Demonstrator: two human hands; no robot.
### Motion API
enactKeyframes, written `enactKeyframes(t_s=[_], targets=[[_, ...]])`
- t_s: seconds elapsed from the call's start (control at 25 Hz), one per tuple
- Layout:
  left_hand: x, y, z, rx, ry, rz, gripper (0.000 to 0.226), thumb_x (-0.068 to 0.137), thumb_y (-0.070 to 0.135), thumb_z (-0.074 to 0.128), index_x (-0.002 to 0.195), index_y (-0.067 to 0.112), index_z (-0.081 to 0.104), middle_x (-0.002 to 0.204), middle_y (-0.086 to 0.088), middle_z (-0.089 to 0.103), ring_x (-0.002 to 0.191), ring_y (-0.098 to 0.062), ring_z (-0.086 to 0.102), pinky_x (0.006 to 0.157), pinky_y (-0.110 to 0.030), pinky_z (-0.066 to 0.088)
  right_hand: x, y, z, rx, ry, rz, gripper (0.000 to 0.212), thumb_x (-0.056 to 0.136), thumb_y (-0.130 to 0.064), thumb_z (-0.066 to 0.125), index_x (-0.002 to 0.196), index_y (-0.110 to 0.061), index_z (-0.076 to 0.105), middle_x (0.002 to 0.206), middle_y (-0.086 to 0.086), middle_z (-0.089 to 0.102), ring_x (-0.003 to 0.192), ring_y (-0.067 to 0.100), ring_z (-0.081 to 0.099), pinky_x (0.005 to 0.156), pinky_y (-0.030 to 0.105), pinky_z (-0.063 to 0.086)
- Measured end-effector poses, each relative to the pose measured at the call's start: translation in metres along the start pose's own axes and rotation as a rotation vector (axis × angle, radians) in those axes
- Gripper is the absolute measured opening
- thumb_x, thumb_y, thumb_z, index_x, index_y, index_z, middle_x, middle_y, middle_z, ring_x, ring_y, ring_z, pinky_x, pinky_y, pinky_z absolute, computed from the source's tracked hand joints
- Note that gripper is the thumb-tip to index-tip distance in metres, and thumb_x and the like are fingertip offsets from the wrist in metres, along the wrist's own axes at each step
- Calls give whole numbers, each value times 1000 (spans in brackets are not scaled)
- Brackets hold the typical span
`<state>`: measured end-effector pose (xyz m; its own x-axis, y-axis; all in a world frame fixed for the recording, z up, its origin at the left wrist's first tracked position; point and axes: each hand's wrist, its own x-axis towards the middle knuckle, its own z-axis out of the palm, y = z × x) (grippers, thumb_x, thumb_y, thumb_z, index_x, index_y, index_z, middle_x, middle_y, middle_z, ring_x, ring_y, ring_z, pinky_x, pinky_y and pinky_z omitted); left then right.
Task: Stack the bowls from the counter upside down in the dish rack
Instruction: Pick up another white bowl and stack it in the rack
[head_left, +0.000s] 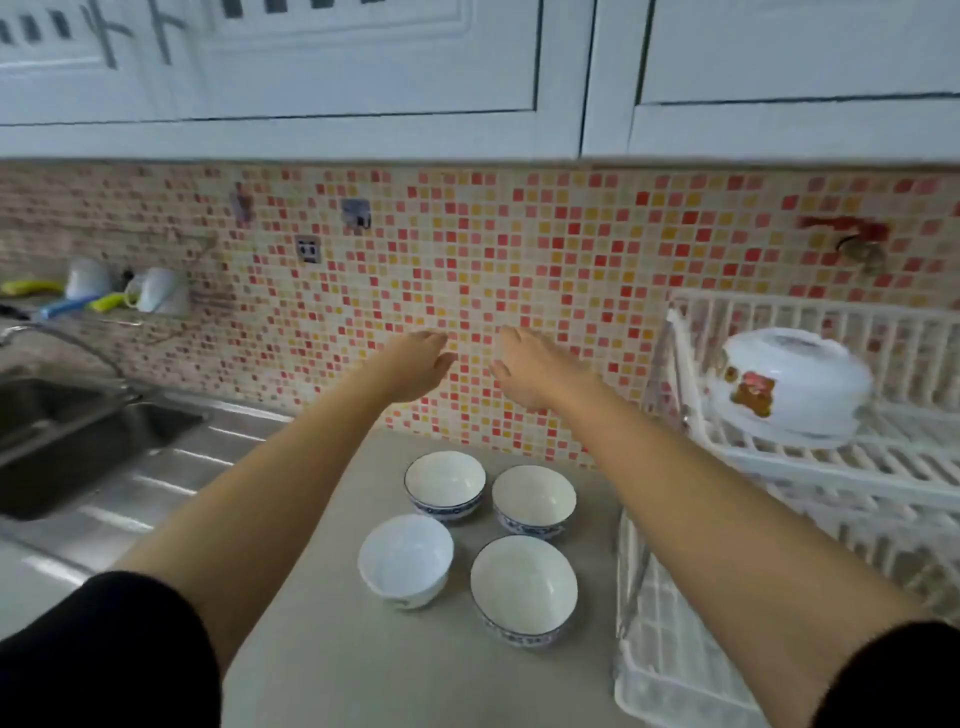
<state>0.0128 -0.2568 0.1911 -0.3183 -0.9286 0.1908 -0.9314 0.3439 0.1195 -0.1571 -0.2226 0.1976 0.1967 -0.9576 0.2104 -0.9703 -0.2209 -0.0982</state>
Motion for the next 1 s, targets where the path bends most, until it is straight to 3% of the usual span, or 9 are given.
enactKeyframes(t_s=[0.32, 0.48, 0.6, 0.8, 0.88, 1.0], targets=[[-38, -107, 144, -84, -303, -151, 47, 100, 27, 33, 137, -1, 40, 142, -23, 45, 132, -34, 42, 108, -40, 32, 0, -50, 194, 60, -302, 131, 46, 96, -34, 44, 129, -3, 42, 134, 15, 46, 125, 31, 42, 97, 43, 41], [-59, -126, 212, -137, -431, -284, 48, 99, 32, 34, 134, 0, 37, 134, -25, 50, 123, -38, 48, 100, -41, 39, -6, -61, 256, -79, -349, 178, 47, 97, -35, 42, 133, -5, 38, 138, 12, 45, 129, 28, 38, 105, 39, 32], [-75, -123, 242, -179, -477, -347, 47, 98, 23, 40, 137, -2, 30, 131, -26, 50, 119, -41, 51, 97, -42, 42, -12, -67, 284, -115, -369, 210, 39, 95, -24, 47, 129, -7, 42, 133, 11, 52, 125, 27, 44, 103, 35, 31], [-83, -123, 243, -226, -393, -444, 44, 87, -2, 47, 130, -2, 35, 120, -27, 57, 109, -43, 58, 86, -44, 48, -17, -82, 283, -145, -284, 237, 31, 90, -3, 43, 121, -5, 48, 123, 12, 60, 117, 28, 53, 96, 34, 38], [-80, -127, 220, -273, -312, -468, 43, 86, -3, 46, 128, 0, 36, 116, -27, 58, 104, -45, 59, 81, -44, 50, -7, -89, 260, -77, -257, 265, 30, 91, -1, 41, 121, -4, 47, 123, 13, 59, 115, 29, 54, 90, 37, 44], [-70, -119, 155, -398, -61, -430, 39, 91, 7, 47, 129, 4, 37, 116, -23, 60, 102, -42, 60, 79, -45, 52, 4, -94, 200, 174, -71, 338, 33, 93, -7, 42, 126, -5, 43, 122, 14, 58, 109, 33, 57, 81, 42, 49]])
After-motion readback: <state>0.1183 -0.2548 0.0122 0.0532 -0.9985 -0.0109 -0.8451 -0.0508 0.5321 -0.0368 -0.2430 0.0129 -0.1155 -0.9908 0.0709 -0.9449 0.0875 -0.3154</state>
